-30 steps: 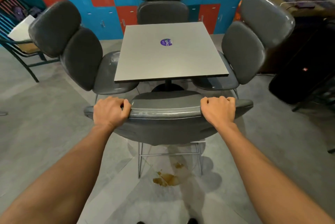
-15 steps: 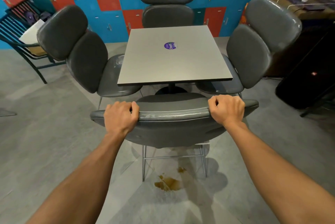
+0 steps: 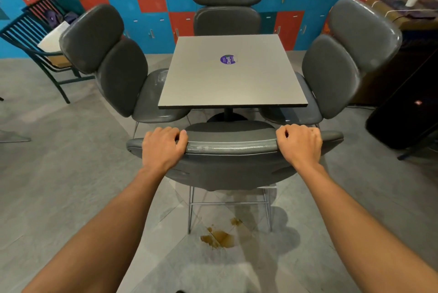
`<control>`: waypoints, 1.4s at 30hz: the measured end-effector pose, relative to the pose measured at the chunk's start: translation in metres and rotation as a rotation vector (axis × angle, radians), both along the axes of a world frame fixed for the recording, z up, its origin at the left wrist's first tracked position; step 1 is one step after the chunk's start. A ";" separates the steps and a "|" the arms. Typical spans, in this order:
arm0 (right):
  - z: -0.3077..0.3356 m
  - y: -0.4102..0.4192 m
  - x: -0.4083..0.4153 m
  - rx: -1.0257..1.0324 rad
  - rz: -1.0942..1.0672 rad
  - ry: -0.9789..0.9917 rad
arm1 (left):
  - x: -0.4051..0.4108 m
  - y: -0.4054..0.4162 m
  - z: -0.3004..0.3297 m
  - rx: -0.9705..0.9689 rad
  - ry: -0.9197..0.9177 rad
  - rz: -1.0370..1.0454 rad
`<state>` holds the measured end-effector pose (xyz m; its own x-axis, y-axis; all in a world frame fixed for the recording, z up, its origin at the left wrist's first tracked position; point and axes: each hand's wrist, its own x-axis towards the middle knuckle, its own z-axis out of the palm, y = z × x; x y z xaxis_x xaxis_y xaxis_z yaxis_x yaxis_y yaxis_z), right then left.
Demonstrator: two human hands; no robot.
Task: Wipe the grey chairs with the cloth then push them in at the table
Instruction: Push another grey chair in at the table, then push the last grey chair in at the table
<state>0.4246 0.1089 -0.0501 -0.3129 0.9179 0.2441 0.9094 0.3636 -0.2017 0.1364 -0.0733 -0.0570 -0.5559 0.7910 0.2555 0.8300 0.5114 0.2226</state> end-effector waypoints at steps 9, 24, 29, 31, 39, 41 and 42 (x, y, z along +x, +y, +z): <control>0.036 -0.052 -0.042 -0.186 0.262 0.180 | -0.008 -0.037 0.002 0.124 -0.084 -0.107; 0.071 -0.199 -0.171 -0.362 0.484 0.382 | -0.083 -0.162 0.025 0.191 -0.137 -0.103; 0.068 -0.229 -0.223 -0.370 0.527 0.444 | -0.117 -0.199 0.031 0.223 -0.140 -0.063; 0.066 -0.237 -0.243 -0.363 0.551 0.452 | -0.130 -0.211 0.033 0.234 -0.142 -0.042; 0.051 -0.243 -0.318 -0.391 0.682 0.407 | -0.180 -0.229 0.025 0.241 -0.216 0.049; 0.045 -0.241 -0.336 -0.417 0.670 0.410 | -0.193 -0.227 0.021 0.229 -0.235 0.062; 0.042 -0.239 -0.347 -0.427 0.660 0.411 | -0.201 -0.225 0.019 0.222 -0.242 0.065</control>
